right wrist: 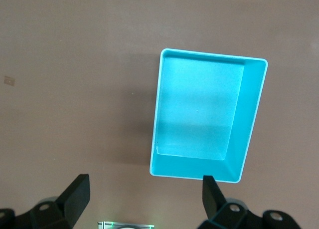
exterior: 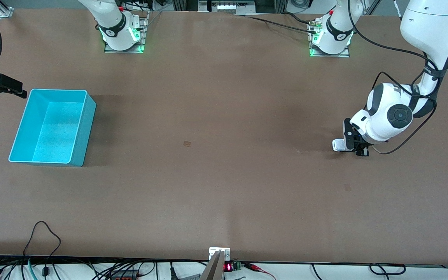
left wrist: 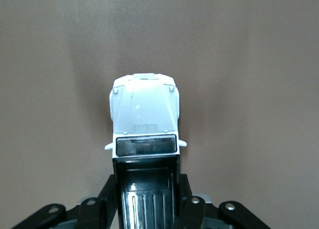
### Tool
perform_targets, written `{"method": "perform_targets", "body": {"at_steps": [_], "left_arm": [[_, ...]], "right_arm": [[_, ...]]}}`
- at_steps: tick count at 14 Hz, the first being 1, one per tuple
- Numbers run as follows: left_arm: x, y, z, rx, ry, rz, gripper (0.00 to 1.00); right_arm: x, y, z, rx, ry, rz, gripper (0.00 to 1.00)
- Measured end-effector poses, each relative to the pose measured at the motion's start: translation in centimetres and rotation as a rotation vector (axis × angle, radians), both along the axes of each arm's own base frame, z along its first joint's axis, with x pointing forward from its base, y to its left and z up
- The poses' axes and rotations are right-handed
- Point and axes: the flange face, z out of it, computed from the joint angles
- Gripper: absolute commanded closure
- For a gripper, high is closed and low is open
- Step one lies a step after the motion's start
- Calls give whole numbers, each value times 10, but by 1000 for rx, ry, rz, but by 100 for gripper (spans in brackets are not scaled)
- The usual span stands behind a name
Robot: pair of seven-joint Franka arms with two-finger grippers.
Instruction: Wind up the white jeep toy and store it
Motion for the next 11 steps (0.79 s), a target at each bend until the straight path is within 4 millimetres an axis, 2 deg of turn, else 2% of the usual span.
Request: {"method": "perform_targets", "body": {"at_steps": [11], "left_arm": [[0, 1, -1, 1, 1, 14, 71]], "right_arm": [[0, 2, 0, 0, 0, 3, 0]]}}
